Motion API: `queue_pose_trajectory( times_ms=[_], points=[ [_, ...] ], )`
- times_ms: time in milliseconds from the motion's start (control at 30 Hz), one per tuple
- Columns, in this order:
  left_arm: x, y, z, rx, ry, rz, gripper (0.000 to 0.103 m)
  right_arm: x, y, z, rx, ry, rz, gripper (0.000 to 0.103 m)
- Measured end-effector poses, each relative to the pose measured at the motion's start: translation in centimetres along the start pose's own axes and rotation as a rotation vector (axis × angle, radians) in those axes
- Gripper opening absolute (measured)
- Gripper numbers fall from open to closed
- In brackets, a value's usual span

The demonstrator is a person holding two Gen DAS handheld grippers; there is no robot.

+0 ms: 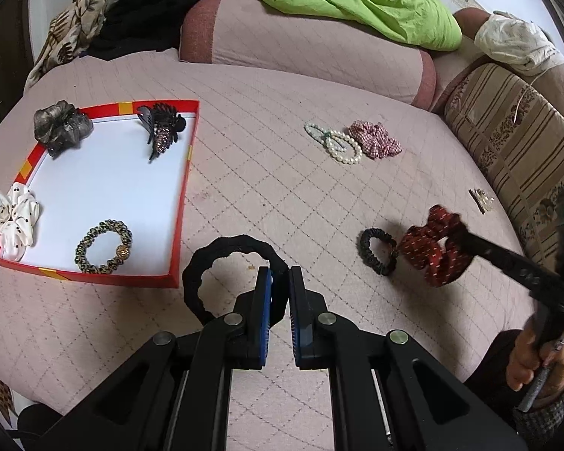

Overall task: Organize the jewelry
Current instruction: 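Carry hair tie and red scrunchie into the tray and open both tools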

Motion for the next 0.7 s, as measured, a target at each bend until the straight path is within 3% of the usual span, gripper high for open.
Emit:
queue_pose_trajectory(
  times_ms=[400,700],
  points=[
    [-1.8,2.2,-1.0,0.052,0.019,-0.025,0.009,-6.8,1.9,-1.0,0.030,0.093,-0.074,0.005],
    [-7.1,3.9,-1.8,0.087,0.117,-0.072,0.009,-12.5,1.1,-1.4,0.004,0.175,-0.123,0.005]
  ],
)
Point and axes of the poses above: each gripper's, at about its wrist camera, not at the fingertips, and y roughly against the way its jaws point, x to its right, z to its underside, the point moved 9 cm from there along -y, roughly the way its jaws point, and after that the axes turned 1 degree about x, right-handed, at the moved point
